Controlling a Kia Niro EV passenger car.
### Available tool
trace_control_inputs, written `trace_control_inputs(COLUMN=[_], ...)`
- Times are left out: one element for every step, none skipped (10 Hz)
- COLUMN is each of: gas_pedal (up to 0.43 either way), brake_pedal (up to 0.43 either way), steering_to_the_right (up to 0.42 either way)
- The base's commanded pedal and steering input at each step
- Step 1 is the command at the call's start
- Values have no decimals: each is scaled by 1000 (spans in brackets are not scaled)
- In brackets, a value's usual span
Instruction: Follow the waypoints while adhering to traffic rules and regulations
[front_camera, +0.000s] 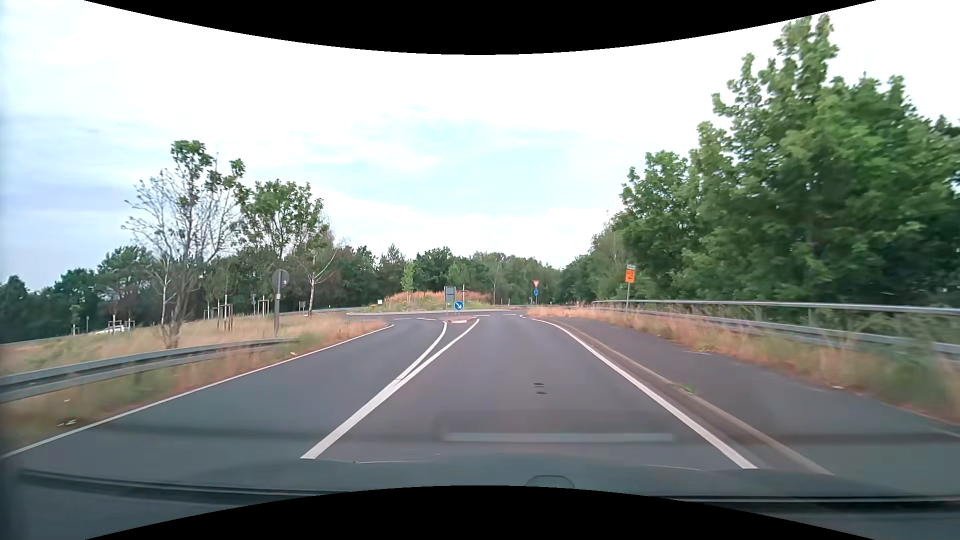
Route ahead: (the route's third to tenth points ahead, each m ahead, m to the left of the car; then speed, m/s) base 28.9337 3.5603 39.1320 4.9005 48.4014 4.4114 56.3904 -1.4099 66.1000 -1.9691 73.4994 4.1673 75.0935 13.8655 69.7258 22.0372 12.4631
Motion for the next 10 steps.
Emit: trace_control_inputs(gas_pedal=[0,0,0,0,0,0,0,0,0,0], brake_pedal=[152,159,165,171,183,183,189,195,201,207], steering_to_the_right=[-3,-4,-5,-5,-6,-8,-8,-9,-10,-10])
